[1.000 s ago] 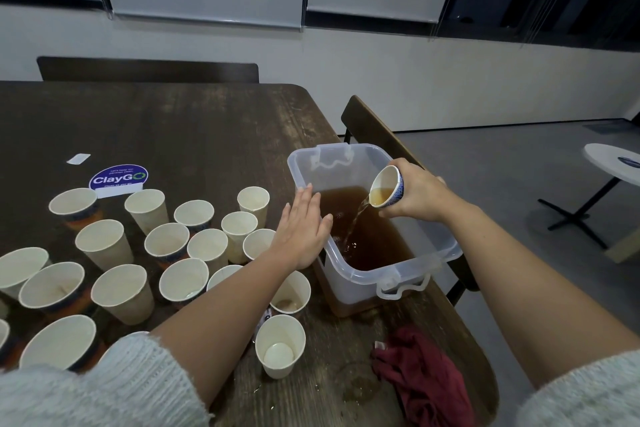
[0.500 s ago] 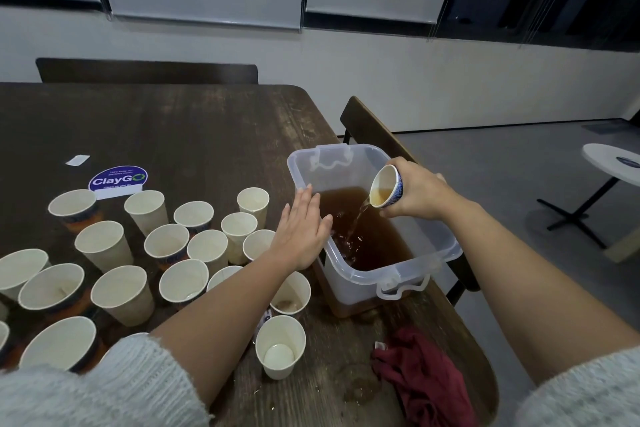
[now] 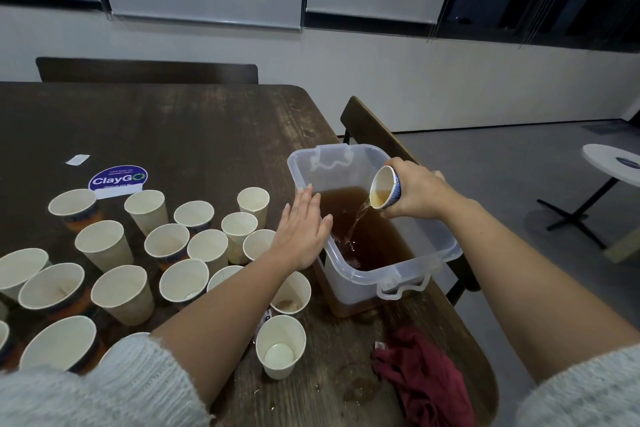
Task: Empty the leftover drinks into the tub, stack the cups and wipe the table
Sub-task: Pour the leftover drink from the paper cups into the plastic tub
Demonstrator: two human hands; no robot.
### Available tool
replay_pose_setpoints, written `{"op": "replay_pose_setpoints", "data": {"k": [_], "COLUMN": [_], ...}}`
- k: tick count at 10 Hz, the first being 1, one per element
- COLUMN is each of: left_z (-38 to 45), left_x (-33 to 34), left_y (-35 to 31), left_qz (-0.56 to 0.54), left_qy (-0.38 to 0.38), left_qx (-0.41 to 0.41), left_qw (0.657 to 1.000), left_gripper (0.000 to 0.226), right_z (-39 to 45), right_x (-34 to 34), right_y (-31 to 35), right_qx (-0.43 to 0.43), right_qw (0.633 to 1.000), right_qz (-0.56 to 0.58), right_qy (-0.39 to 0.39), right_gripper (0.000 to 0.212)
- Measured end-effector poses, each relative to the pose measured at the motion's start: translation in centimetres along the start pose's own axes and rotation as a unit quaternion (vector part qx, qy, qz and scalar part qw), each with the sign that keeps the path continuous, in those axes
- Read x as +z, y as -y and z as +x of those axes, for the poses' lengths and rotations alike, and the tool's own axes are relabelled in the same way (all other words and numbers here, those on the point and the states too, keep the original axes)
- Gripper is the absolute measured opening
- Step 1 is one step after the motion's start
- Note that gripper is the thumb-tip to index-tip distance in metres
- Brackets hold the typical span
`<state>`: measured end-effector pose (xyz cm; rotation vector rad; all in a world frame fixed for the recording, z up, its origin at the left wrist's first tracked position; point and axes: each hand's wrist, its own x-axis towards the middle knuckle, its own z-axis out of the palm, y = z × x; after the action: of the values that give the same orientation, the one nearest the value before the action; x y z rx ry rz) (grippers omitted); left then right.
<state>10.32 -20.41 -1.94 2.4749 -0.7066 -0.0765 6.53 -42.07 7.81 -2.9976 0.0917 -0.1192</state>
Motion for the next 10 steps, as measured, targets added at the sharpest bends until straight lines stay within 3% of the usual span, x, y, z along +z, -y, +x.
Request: {"op": "replay_pose_setpoints", "data": {"k": [10], "left_z": [0.04], "left_x": [0.12], "left_y": [0.07], "left_qz": [0.004], "left_qy": [-0.006], "left_qx": [0.001], "left_qw": [1.0], "left_gripper": [0.057], "right_z": [0.4], "right_x": [-0.09], "right_y": [0.35], "right_qx": [-0.029], "right_qw": [0.995], "right_qz": [-0.094], "right_qy": [0.017], "right_gripper": [0.08]}}
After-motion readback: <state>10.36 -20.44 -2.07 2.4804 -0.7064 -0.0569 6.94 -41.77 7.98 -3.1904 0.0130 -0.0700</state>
